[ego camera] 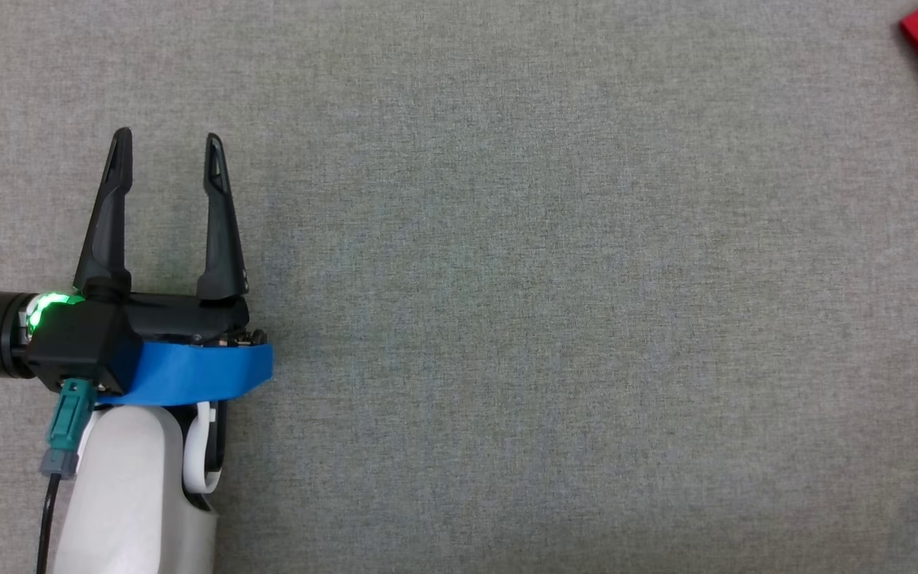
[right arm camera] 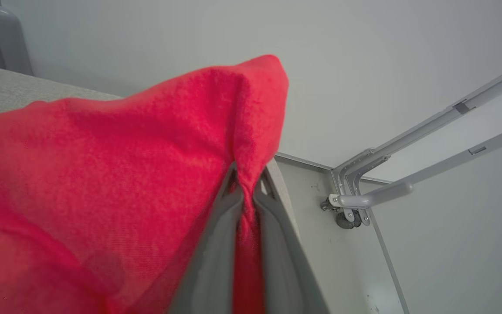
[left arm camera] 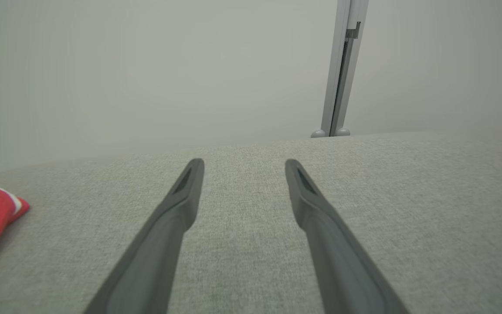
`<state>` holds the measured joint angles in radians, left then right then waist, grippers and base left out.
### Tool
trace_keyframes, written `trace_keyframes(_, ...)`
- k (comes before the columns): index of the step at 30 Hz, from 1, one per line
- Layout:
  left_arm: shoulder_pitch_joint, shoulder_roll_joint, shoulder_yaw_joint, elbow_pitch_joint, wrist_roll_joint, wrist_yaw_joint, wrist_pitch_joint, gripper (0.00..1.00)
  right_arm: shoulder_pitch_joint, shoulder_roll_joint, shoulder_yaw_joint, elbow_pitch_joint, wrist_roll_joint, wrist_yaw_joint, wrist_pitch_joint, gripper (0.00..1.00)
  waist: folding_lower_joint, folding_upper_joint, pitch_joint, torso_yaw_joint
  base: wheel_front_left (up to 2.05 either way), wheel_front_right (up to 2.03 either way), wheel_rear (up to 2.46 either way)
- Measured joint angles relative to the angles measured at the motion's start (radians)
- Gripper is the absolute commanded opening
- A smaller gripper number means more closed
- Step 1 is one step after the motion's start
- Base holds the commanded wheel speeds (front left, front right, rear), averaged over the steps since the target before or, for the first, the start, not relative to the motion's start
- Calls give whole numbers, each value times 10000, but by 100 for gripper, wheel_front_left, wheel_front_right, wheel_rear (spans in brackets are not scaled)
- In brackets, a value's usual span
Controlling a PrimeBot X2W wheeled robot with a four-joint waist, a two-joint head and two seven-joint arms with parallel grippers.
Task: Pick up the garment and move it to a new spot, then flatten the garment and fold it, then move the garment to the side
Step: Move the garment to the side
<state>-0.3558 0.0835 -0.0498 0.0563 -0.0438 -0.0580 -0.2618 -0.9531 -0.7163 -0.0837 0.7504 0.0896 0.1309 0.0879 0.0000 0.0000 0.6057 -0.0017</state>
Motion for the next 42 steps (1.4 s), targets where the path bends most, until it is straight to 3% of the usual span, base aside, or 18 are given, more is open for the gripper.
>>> trace_keyframes(1,-1,0,0,6,0,0,0,100,-113,2,-48,148,-40,-2,-25,100,0,1,-3,11,0,0,0)
trace_keyframes(9,79,-8,58,125,-8,56,0,100,-490,372,-144,922,-357,-2,-1104,100,0,0,-336,19,0,0,0)
trace_keyframes(18,887,-35,245,477,-182,90,0,100,53,1737,431,627,-40,-2,-2928,100,-2,0,-1723,100,0,0,0)
trace_keyframes(23,1633,-58,366,692,-253,88,0,100,1201,3016,1039,-330,288,-2,-3346,100,-3,0,-2805,207,0,0,0)
trace_keyframes(32,2738,-127,382,1020,-286,102,2,100,3545,4468,1544,-2011,757,-2,-3461,100,-3,1,-4219,325,0,0,0)
trace_keyframes(42,3342,-194,324,1269,-357,130,0,100,6371,5622,823,-4046,685,-2,-3009,100,-3,0,-5157,284,0,0,0)
